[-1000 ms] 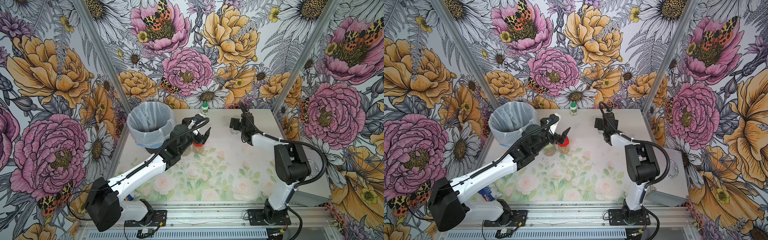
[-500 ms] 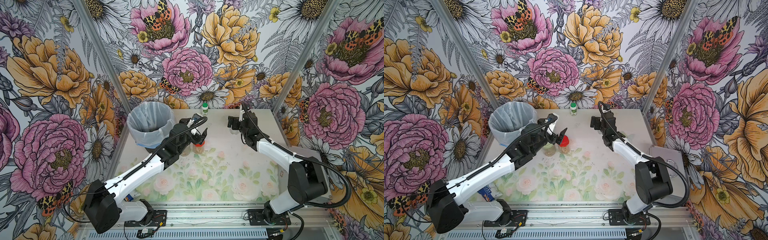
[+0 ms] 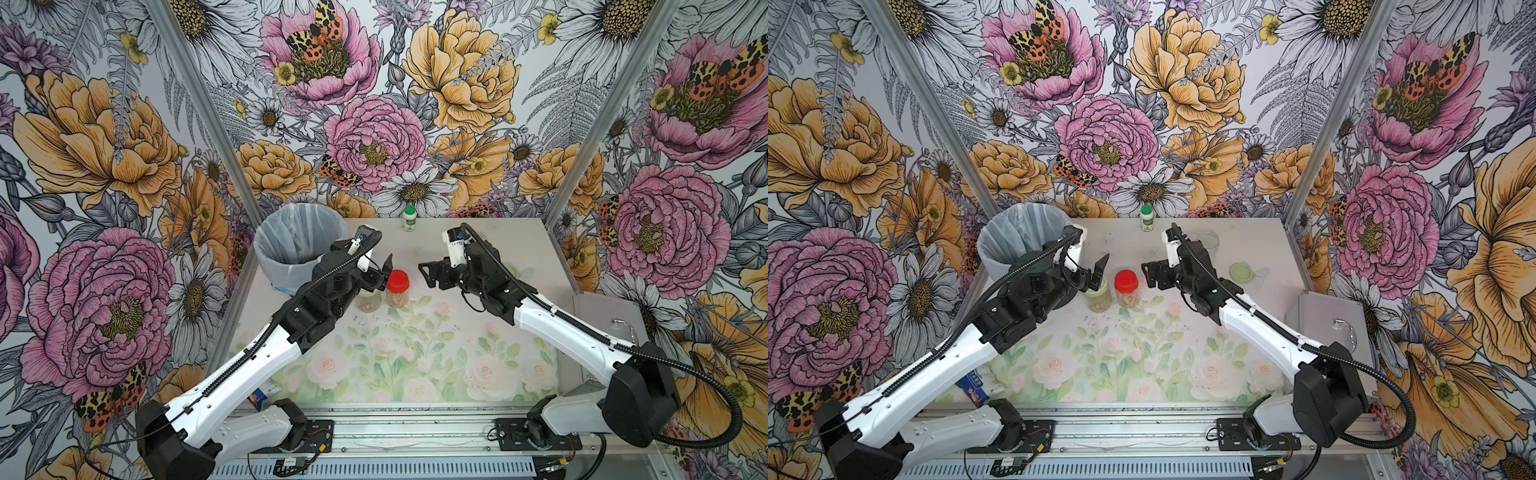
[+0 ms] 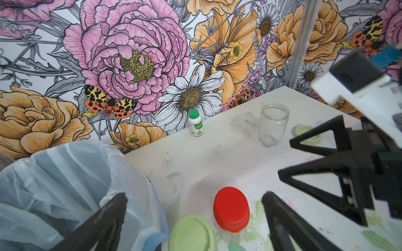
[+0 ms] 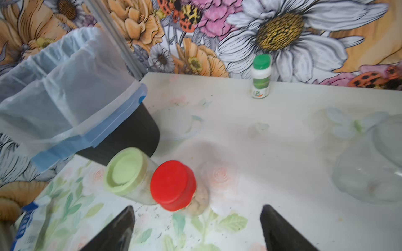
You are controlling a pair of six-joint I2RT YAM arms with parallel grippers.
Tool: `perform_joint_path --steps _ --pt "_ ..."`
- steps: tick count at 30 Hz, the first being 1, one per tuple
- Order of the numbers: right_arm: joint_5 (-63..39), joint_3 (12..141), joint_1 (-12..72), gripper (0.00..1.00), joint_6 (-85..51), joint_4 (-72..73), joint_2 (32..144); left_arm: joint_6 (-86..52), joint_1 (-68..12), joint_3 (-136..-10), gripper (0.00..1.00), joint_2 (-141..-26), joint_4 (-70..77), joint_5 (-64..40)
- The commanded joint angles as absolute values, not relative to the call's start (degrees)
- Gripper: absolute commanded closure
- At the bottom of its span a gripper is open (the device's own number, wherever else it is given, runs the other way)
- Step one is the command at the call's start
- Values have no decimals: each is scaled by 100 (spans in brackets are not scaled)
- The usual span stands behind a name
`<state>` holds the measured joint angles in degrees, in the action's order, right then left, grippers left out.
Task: Empty moldy peanuts from jars
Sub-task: Pick up the jar from the center of the board.
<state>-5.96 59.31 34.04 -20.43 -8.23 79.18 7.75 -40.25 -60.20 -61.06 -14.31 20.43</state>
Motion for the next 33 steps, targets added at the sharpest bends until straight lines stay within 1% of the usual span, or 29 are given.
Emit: perform_joint_path --steps 1,6,8,10,13,17,19,27,33 --pt "-672 6074 3822 9 -2077 -1124 8111 610 -3882 -5915 1 -5746 -1716 2390" --pt "-338 6482 4467 10 -2022 -1323 8397 524 -3784 -5882 1 -5439 -1819 2620" --pt "-300 6641 4510 9 -2028 -1351 8465 397 -3708 -5893 1 -5399 -1836 2686" --pt "-274 6823 4747 9 -2006 -1436 8562 296 -3607 -5921 1 -5388 -1880 2673" --pt "-273 7011 4845 9 -1960 -1467 8692 62 -3396 -5943 1 -5381 -1981 2704" --pt "-316 7337 4935 9 -1931 -1515 8988 -381 -2944 -5976 1 -5370 -2054 2191" --pt "-325 7489 4956 9 -1930 -1529 9164 -486 -2832 -5986 1 -5404 -2056 2109" --pt "-229 8134 5034 9 -1930 -1700 9780 -431 -2751 -5898 1 -5339 -2059 2249" --pt "-110 8553 5079 6 -1926 -1831 10234 -560 -2654 -5854 1 -5300 -2023 2080"
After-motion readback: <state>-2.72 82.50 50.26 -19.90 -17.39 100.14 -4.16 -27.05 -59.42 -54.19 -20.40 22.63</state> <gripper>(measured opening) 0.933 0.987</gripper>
